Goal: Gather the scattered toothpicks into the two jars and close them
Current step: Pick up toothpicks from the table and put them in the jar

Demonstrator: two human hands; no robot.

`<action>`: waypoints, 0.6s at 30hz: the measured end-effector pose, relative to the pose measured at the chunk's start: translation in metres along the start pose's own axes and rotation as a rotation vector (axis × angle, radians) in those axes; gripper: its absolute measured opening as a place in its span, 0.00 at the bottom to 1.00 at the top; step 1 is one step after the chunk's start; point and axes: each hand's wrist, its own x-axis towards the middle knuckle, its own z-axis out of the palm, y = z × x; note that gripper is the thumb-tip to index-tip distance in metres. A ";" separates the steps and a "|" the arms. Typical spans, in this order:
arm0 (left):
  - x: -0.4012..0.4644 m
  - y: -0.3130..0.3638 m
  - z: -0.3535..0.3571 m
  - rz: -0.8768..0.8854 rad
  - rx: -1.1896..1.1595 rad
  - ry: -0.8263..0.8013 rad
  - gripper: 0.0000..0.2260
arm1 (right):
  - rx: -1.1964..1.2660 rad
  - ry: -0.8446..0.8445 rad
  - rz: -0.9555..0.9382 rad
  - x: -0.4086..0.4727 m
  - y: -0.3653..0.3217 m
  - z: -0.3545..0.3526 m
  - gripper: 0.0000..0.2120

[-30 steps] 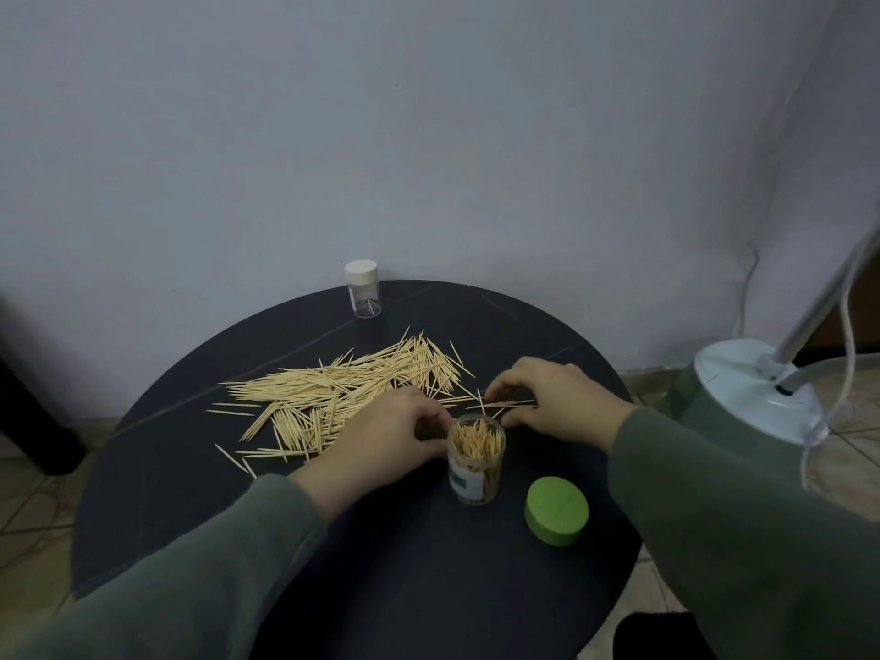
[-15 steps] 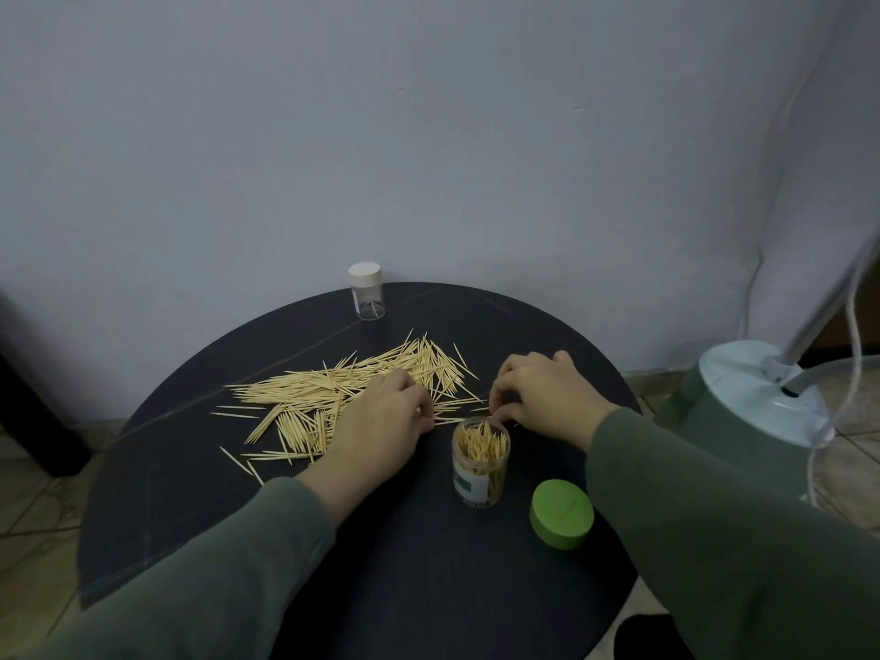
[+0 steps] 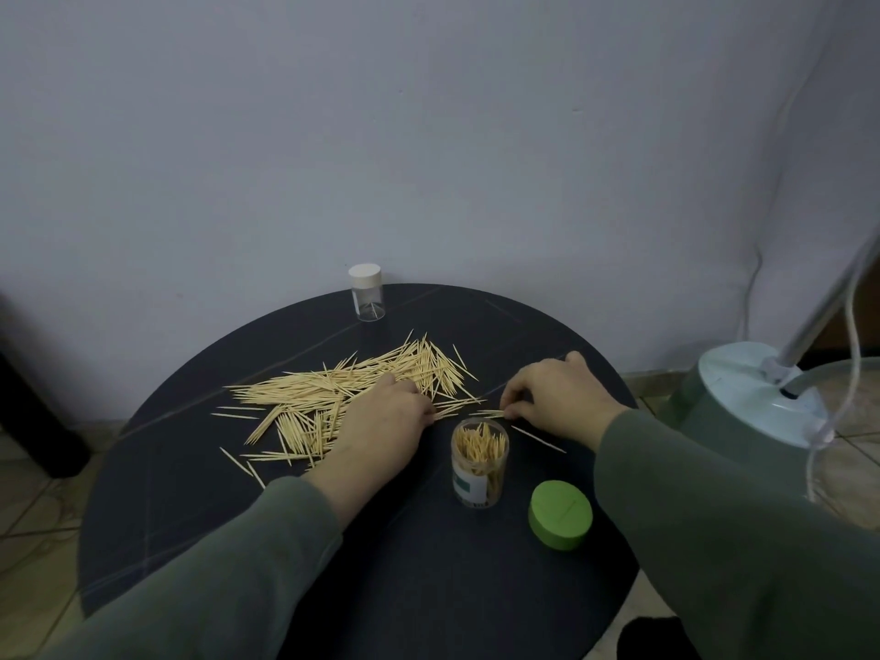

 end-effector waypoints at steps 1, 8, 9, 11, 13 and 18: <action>0.000 0.000 -0.001 -0.004 0.003 0.004 0.13 | -0.009 -0.013 -0.001 0.001 -0.001 0.001 0.07; 0.000 0.004 0.000 -0.031 0.018 -0.007 0.14 | -0.379 -0.094 -0.043 0.003 -0.016 0.008 0.12; 0.000 0.004 0.000 -0.026 0.022 -0.008 0.14 | -0.406 -0.095 -0.044 0.003 -0.017 0.009 0.13; 0.001 0.004 0.000 -0.011 0.029 -0.010 0.14 | -0.433 -0.093 -0.046 0.002 -0.019 0.010 0.14; 0.001 0.002 0.000 0.009 0.046 -0.004 0.14 | -0.444 -0.089 -0.056 0.002 -0.022 0.011 0.14; 0.000 -0.001 0.000 0.017 0.073 0.011 0.13 | -0.394 -0.058 -0.075 0.002 -0.028 0.012 0.13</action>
